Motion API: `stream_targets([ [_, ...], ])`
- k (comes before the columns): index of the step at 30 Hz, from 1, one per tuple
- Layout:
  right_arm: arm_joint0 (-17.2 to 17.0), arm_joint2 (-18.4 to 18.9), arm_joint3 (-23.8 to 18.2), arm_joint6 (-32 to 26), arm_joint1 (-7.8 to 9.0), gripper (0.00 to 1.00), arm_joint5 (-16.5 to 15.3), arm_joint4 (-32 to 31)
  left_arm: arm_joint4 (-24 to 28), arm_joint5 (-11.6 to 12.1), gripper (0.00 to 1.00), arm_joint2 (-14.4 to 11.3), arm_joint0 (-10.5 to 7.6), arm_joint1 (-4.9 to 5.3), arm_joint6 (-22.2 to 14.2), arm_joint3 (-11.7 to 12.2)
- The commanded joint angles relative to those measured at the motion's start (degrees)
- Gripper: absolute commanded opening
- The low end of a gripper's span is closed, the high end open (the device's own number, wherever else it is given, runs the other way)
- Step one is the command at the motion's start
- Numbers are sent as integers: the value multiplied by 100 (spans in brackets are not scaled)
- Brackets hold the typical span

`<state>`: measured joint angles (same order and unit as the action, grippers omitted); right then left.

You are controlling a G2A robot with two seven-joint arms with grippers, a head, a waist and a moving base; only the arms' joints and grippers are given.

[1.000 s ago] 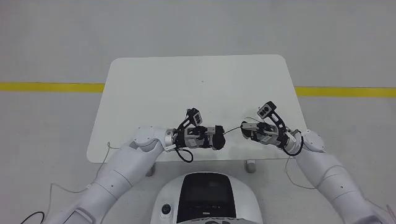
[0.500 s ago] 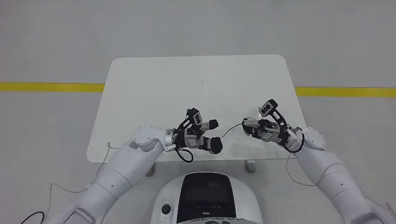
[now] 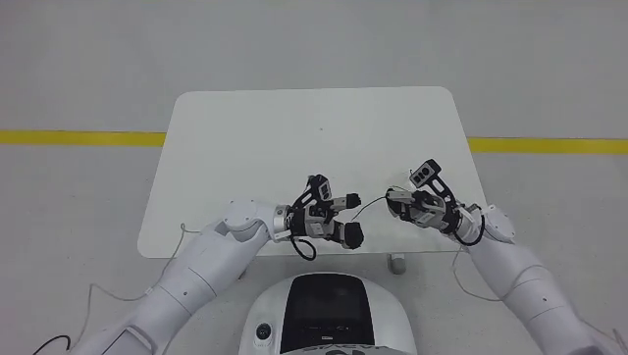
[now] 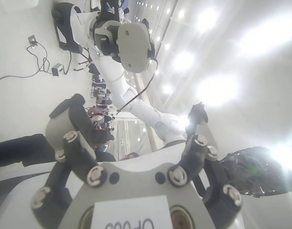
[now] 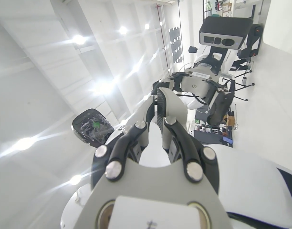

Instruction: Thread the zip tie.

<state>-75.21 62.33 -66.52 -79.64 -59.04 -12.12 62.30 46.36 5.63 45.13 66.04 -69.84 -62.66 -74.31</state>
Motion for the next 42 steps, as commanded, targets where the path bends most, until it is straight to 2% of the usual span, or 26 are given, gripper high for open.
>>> stream_targets([
  [1, 0, -75, -28, 0, -11, 0, 68, -15, 37, 2, 100, -94, -90, -45, 51, 60],
  [3, 22, -149, -19, 0, -26, 0, 56, -43, -129, 40, 100, -201, -209, -90, 253, 160],
  [9, 31, -162, -10, 0, -30, 0, 36, -50, -129, 40, 100, -201, -209, -90, 253, 160],
  [11, -13, -144, -110, 125, -36, 0, 69, -33, -168, 30, 100, -212, -180, -90, 375, 100],
  [17, -166, 31, -208, 0, -42, 0, 159, 232, -182, 19, 100, -145, -120, -70, 619, 8],
  [24, -173, 2, -212, 0, -95, 0, 216, 296, -199, -30, 100, -234, -157, -101, 698, 15],
  [33, -75, -49, -96, 119, -160, 0, 280, 1, -180, 31, 100, -244, -188, -115, 692, 57],
  [34, -65, -46, -82, 138, -162, 0, 292, -46, -183, 44, 98, -236, -184, -113, 695, 62],
  [39, -38, 8, -37, 146, -160, 0, 366, -266, -182, 69, 69, -204, -163, -101, 689, 74],
  [42, -37, 66, -20, 133, -150, 0, 385, -373, -180, 80, 58, -183, -151, -94, 692, 69],
])
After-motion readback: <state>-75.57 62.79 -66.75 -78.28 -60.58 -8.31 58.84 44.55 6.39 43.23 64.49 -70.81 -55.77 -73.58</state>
